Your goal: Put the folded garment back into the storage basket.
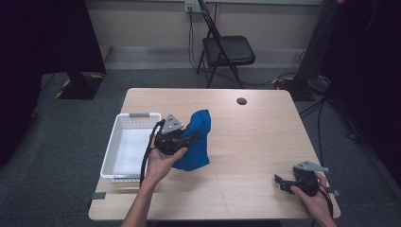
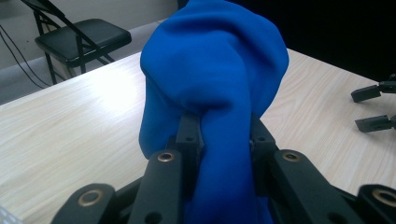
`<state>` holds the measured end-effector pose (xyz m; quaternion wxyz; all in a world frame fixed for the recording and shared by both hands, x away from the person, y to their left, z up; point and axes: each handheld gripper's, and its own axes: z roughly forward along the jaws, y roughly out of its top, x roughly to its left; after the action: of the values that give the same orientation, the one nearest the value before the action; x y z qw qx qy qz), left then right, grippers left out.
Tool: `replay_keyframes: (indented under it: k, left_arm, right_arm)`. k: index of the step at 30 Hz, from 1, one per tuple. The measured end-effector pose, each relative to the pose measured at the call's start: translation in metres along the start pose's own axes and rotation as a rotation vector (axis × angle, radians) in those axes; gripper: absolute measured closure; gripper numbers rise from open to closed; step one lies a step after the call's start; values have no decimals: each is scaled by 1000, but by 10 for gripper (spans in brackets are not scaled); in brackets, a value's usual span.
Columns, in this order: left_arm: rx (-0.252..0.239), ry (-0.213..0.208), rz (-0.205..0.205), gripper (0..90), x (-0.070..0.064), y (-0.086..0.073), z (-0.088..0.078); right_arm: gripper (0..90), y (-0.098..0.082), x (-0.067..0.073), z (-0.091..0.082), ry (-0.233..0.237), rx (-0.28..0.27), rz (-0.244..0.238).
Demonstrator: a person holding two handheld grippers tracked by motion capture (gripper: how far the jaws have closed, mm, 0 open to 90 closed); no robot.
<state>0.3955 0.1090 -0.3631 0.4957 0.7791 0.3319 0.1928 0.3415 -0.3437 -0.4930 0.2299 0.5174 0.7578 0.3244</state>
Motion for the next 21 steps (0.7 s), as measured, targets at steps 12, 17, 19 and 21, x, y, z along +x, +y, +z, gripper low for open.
replay_keyframes:
  k: [12, 17, 19, 21]
  left_arm:
    - [-16, 18, -21, 730, 11, 3, -15]
    - [-26, 24, -27, 731, 16, 3, -22]
    - [-28, 28, -33, 730, 16, 4, -23]
    - [-25, 36, -32, 731, 18, 4, -25]
  right_arm:
    - [134, 0, 0, 0, 0, 0, 0]
    - [134, 0, 0, 0, 0, 0, 0]
    - [134, 0, 0, 0, 0, 0, 0]
    - [134, 0, 0, 0, 0, 0, 0]
